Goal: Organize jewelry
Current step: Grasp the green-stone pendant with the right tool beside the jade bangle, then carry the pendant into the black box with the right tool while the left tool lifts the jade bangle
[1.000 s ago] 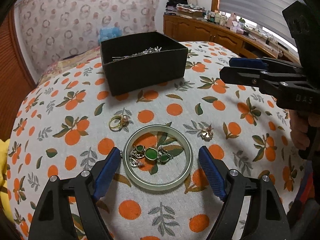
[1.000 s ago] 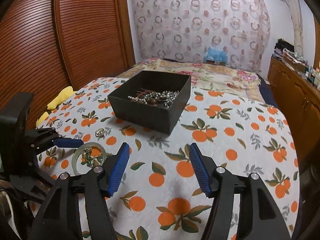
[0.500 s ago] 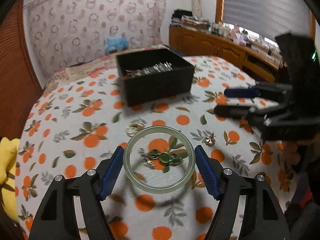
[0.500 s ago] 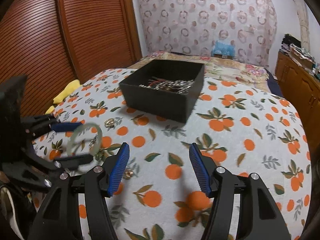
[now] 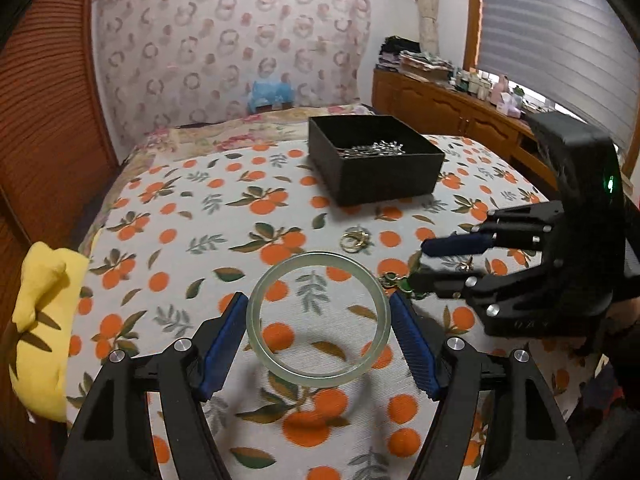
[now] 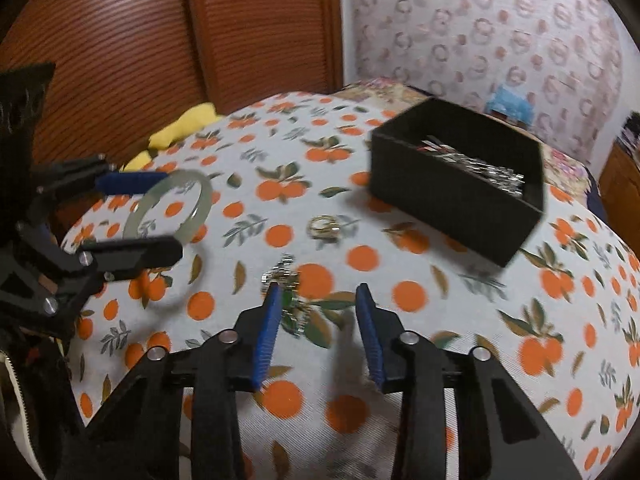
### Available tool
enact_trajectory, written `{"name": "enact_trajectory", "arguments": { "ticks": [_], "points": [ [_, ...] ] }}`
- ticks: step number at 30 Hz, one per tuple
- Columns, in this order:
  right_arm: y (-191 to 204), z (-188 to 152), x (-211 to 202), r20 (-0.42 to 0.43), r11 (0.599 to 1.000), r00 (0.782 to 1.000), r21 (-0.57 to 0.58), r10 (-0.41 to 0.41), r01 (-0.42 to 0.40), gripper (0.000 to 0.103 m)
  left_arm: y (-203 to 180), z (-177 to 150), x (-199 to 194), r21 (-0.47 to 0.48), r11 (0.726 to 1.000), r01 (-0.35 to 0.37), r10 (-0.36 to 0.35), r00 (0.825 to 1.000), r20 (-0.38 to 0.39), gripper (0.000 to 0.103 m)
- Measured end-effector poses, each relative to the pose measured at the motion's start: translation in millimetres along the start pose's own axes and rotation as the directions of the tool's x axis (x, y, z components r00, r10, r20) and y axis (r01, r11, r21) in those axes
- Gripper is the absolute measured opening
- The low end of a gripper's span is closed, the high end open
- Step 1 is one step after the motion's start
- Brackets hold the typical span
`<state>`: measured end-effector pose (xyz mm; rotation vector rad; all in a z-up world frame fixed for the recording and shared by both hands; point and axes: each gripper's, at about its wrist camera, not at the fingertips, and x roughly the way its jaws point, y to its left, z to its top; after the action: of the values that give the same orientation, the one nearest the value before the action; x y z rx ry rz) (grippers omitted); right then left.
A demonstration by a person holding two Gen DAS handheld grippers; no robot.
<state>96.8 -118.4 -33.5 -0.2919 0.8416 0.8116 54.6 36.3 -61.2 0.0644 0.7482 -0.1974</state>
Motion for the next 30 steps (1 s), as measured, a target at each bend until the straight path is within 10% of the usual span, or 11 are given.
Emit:
{"name": "enact_trajectory", "arguments": {
  "ticks": [10,30],
  "points": [
    [11,2,9,-0.032,0.995,0.997,-0.078,-0.071,0.069,0.013,5,-1,-3,-0.011,1.0,0.001,0.0,1.0,0.008,0.069],
    [-15,22,-49,0.128,0.995,0.987,-0.008,-0.099,0.101,0.013,-6,5,0,-0.009,1.0,0.009,-0.009,1.0,0.02,0.069]
  ]
}}
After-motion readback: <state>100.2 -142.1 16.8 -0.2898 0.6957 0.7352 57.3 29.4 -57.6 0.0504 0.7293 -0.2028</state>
